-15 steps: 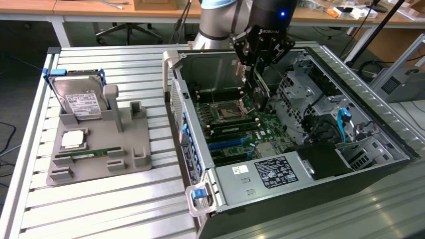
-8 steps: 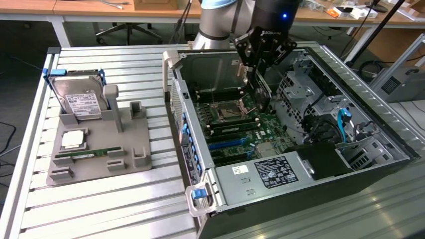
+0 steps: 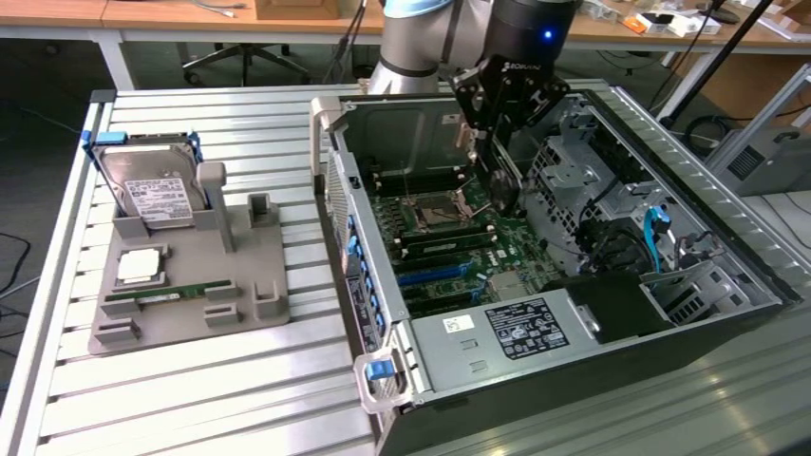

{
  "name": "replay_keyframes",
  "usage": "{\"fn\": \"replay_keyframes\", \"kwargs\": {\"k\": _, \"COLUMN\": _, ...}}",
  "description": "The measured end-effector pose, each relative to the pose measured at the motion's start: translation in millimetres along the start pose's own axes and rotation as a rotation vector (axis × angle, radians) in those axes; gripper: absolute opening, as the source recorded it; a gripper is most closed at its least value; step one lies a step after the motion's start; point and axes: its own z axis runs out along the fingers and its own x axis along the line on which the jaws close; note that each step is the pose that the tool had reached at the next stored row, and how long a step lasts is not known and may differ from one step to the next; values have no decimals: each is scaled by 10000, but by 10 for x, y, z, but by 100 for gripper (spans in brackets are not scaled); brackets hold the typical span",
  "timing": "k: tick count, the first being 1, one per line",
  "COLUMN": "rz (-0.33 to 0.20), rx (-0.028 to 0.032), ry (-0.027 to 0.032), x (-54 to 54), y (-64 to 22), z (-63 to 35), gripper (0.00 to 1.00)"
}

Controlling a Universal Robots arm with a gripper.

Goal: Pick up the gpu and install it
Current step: 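Pick up the gpu and move the gpu toward the slot, then insert the gpu into the slot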

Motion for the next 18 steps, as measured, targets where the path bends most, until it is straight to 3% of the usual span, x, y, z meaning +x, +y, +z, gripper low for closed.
{"fn": "replay_keyframes", "kwargs": {"k": 8, "rz": -1, "rx": 2, "ry": 0, "x": -73, "y": 8, "z": 37, "gripper": 27}}
{"fn": "replay_keyframes", "kwargs": {"k": 18, "rz": 0, "rx": 3, "ry": 0, "x": -78, "y": 9, "z": 42, "gripper": 27}}
